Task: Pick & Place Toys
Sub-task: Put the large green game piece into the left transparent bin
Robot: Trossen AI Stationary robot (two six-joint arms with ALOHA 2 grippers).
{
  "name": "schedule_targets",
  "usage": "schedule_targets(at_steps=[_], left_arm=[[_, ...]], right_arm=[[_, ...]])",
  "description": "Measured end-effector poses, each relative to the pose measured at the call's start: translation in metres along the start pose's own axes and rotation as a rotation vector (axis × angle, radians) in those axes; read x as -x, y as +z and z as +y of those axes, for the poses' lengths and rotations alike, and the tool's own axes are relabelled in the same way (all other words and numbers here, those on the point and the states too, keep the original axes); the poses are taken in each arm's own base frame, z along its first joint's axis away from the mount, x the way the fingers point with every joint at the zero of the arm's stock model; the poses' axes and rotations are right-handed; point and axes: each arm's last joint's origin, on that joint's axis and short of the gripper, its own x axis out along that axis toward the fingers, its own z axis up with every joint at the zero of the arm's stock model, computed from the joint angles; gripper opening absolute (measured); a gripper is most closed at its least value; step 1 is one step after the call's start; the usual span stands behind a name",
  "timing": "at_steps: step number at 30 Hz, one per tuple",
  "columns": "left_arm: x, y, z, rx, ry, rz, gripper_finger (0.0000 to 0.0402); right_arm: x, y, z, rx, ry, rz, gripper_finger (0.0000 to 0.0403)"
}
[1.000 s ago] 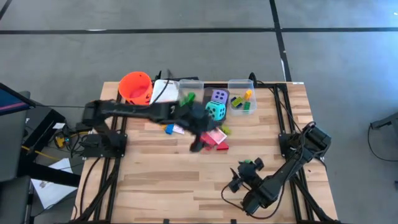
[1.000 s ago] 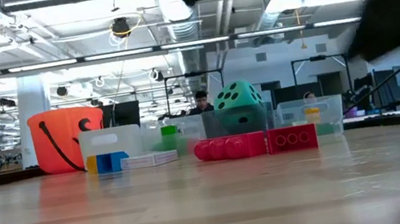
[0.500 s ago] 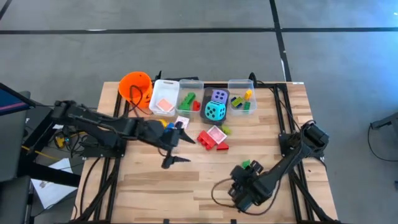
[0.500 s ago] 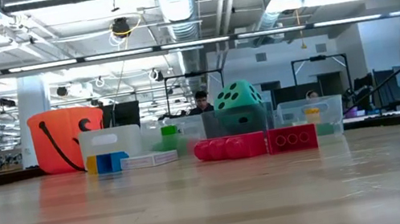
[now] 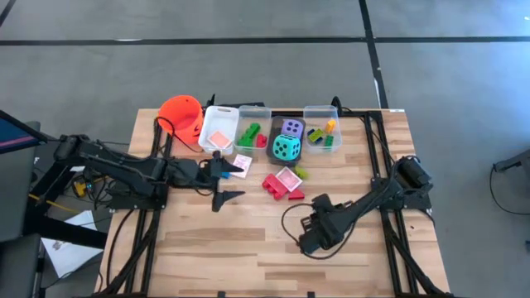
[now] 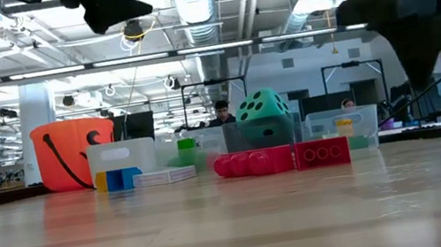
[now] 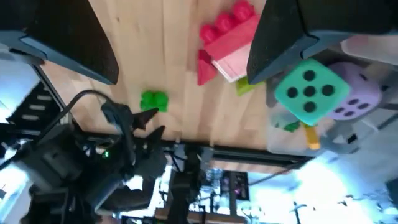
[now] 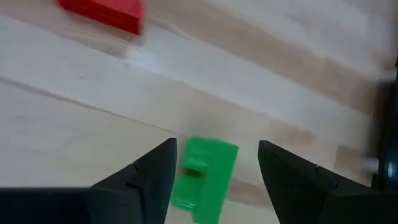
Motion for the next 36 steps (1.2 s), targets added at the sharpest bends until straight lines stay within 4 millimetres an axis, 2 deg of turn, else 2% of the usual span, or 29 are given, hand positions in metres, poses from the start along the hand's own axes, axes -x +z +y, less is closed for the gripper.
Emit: schedule_targets(at_steps=[8,13,16,20,30,33,36], left_arm=[[0.012,0.008,0.002,0.012,-0.015,-0.043,0.0347],[0.012,0.008,0.002,0.013,-0.015,-0.043,0.0347],[0.012,0.008,0.002,0.013,-0.015,-0.045,0.0347],[0.012,0.008,0.002,0.014,-0.015,-0.047,0.0347],[0.012,0.008,0.002,0.014,-0.015,-0.05,0.0347],[0.012,0.008,0.002,0.014,-0.015,-0.05,0.0347],[0.012,0.008,0.002,0.014,-0.015,-0.05,0.0347]], right_arm=[[-0.011,-0.008,0.005,-0.103,0.045,0.09,0.022],[-0.022,-0.018,0.001,-0.163,0.003,0.125,0.022],[-0.026,-0.024,-0.001,-0.171,-0.019,0.135,0.022],[-0.033,-0.029,0.004,-0.186,0.052,0.16,0.022],[-0.05,-0.03,0.008,-0.176,0.126,0.182,0.0218],[-0.05,-0.03,0.008,-0.175,0.126,0.178,0.0205],[-0.05,-0.03,0.008,-0.169,0.13,0.176,0.017]])
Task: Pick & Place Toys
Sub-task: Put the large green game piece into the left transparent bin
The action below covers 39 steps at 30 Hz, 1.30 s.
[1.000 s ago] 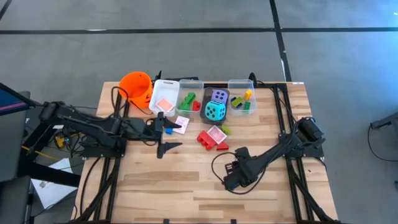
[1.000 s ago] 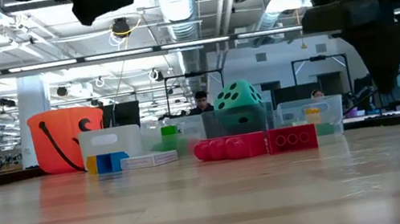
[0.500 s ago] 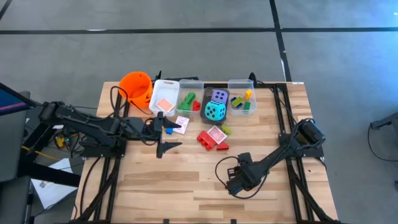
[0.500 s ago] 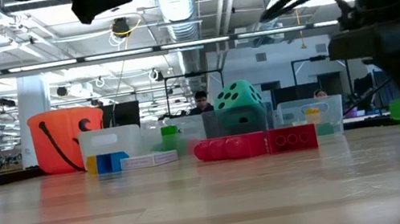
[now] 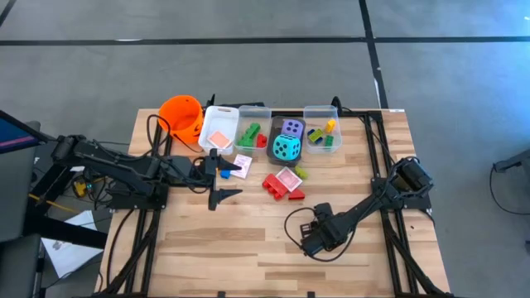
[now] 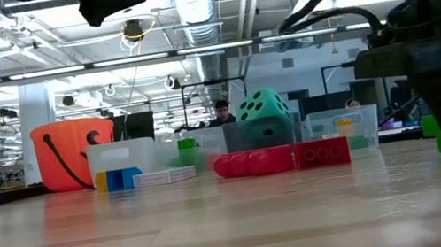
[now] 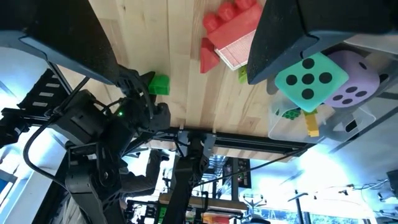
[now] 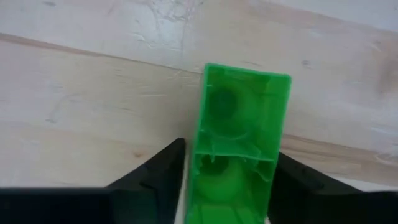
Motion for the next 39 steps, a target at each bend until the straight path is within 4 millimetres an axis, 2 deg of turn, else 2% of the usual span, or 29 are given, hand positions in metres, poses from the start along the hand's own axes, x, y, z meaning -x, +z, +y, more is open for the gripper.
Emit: schedule_targets(at_steps=[3,8,12,16,18,22,25,29,35,39], left_arm=[[0.0,0.0,0.0,0.0,0.0,0.0,0.0347],[0.0,0.0,0.0,0.0,0.0,0.0,0.0347],[0.0,0.0,0.0,0.0,0.002,0.0,0.0347],[0.0,0.0,0.001,-0.001,0.007,-0.002,0.0347],[0.0,0.001,0.001,-0.003,0.01,-0.011,0.0347],[0.0,0.002,0.001,-0.001,0.009,-0.022,0.0347],[0.0,0.002,0.001,-0.002,0.009,-0.024,0.0347],[0.0,0.002,0.001,-0.004,0.009,-0.02,0.0347],[0.0,-0.001,0.001,-0.007,0.013,0.009,0.0347],[-0.001,-0.003,0.001,-0.009,0.016,0.025,0.0347]], right_arm=[[0.0,0.0,0.0,0.022,0.002,-0.009,0.0126],[0.004,0.003,-0.003,0.046,-0.026,-0.118,0.0128],[0.024,0.011,-0.007,0.062,-0.111,-0.221,0.0128],[0.054,0.027,-0.011,0.074,-0.161,-0.365,0.0128],[0.069,0.04,-0.014,0.078,-0.177,-0.454,0.0128],[0.089,0.071,-0.019,0.079,-0.066,-0.603,0.0128],[0.102,0.103,-0.024,0.071,-0.051,-0.708,0.0128],[0.112,0.152,-0.038,0.06,-0.121,-0.736,0.0128],[0.114,0.22,-0.063,0.021,-0.262,-0.689,0.0128],[0.107,0.251,-0.064,0.032,-0.259,-0.647,0.0128]])
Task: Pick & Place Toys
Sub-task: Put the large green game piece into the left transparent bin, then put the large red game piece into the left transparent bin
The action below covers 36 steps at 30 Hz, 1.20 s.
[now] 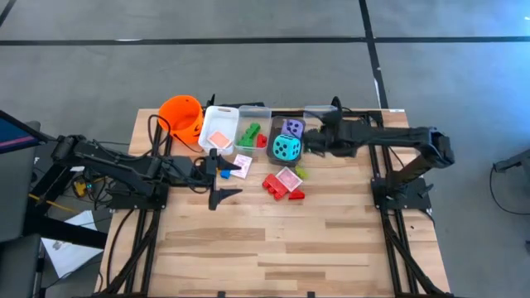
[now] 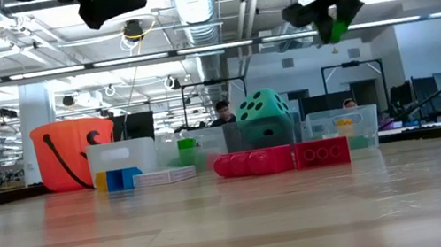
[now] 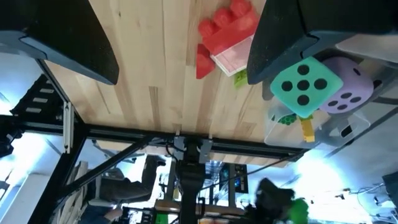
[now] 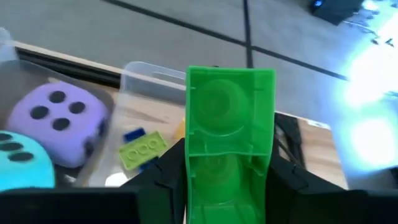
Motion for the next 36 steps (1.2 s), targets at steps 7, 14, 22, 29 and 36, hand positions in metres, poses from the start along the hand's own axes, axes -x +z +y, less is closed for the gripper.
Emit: schedule_targets(at_steps=[7,14,22,29,36], left_arm=[[0.0,-0.006,0.001,0.016,0.008,0.056,0.0347],[0.001,-0.01,0.0,0.08,0.015,0.099,0.0347],[0.0,-0.024,0.002,0.163,0.029,0.148,0.0347],[-0.001,-0.036,0.003,0.156,0.037,0.174,0.0347],[-0.001,-0.036,0.003,0.157,0.037,0.172,0.0347]], right_arm=[[-0.007,0.024,0.046,0.074,0.278,-0.113,0.0131],[-0.011,0.039,0.096,0.199,0.624,-0.245,0.0128],[-0.06,0.043,0.137,0.226,0.728,-0.232,0.0132],[-0.081,0.05,0.17,0.296,0.75,-0.266,0.0173],[-0.051,0.055,0.188,0.387,0.811,-0.356,0.0269]])
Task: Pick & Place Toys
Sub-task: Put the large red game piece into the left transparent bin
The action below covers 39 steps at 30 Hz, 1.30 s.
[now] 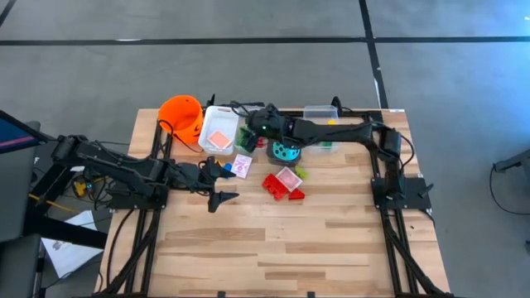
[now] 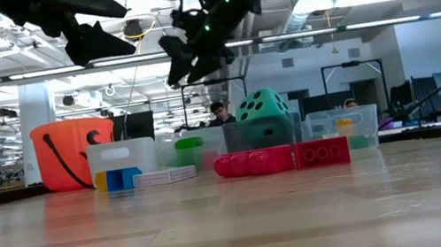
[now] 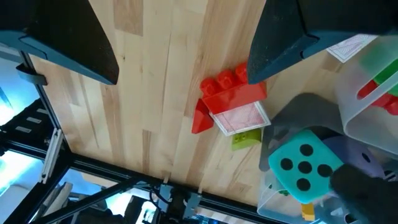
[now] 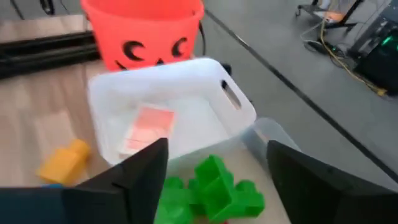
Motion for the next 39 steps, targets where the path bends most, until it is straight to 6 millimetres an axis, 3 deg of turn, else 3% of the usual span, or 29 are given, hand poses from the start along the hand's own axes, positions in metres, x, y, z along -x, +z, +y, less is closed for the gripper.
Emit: schedule_targets(at_steps=[3,8,14,20,25,30,34,39], left_arm=[[0.0,0.0,0.0,0.0,0.0,0.0,0.0347],[0.0,0.0,0.0,0.0,0.001,0.001,0.0347],[0.0,0.0,0.0,0.019,-0.002,0.001,0.0347],[0.0,0.0,-0.001,0.045,-0.003,-0.003,0.0347],[0.0,0.004,-0.002,0.057,-0.018,-0.041,0.0347],[-0.015,0.006,-0.008,0.017,-0.036,-0.096,0.0347],[-0.036,0.001,-0.013,-0.042,-0.041,-0.122,0.0347],[-0.057,-0.009,-0.015,-0.108,-0.032,-0.108,0.0347]], right_arm=[[0.02,0.001,0.015,0.017,0.032,0.066,0.0283],[0.072,-0.009,0.069,0.17,0.001,0.163,0.0284],[0.14,-0.057,0.137,0.344,-0.151,0.217,0.0285],[0.187,-0.116,0.159,0.236,-0.216,0.307,0.0285],[0.207,-0.169,0.17,0.067,-0.243,0.261,0.0285],[0.214,-0.218,0.18,-0.047,-0.158,0.12,0.0285],[0.21,-0.239,0.176,0.017,-0.122,0.124,0.0285],[0.202,-0.247,0.167,0.1,-0.14,0.131,0.0285]])
